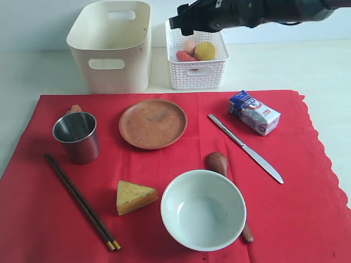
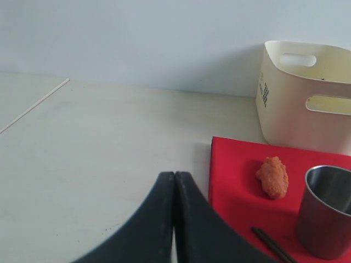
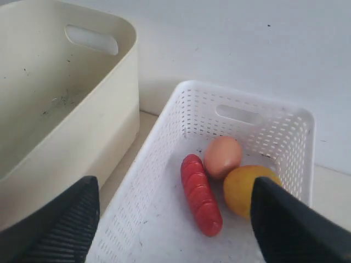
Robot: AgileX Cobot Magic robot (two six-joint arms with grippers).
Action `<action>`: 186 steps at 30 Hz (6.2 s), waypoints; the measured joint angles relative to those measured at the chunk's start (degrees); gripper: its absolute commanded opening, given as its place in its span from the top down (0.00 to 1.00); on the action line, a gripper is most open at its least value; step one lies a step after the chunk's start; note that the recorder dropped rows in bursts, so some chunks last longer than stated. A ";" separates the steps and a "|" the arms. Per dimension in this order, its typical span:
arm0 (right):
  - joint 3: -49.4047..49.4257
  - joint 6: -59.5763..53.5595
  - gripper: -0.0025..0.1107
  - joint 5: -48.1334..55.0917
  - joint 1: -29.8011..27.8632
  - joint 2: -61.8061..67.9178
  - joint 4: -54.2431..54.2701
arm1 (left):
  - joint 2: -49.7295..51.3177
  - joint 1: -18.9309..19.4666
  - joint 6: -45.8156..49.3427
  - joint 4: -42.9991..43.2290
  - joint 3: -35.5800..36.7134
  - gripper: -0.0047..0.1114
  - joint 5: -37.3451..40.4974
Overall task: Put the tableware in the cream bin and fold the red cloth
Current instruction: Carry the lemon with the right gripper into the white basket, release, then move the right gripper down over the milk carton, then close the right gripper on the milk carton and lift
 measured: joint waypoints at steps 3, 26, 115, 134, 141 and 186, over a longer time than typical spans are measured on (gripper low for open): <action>0.00 0.00 0.33 4.42 0.00 -2.98 0.00 | 0.00 0.00 0.00 0.00 0.00 0.95 0.00; 0.00 0.00 0.89 33.19 0.00 -16.87 0.00 | 0.00 0.00 0.00 0.00 0.00 0.95 0.00; 15.15 32.53 0.43 44.85 2.68 -6.56 -37.81 | 0.00 0.00 0.00 0.00 0.00 0.95 0.00; 12.98 16.73 0.43 39.59 1.62 -6.53 -27.64 | 0.00 0.00 0.00 0.00 0.00 0.95 0.00; 12.61 13.84 0.49 37.06 -2.39 -2.33 -21.00 | 0.00 0.00 0.00 0.00 0.00 0.95 0.00; 13.77 13.66 0.98 35.81 -3.38 -7.52 -10.16 | 0.00 0.00 0.00 0.00 0.00 0.95 0.00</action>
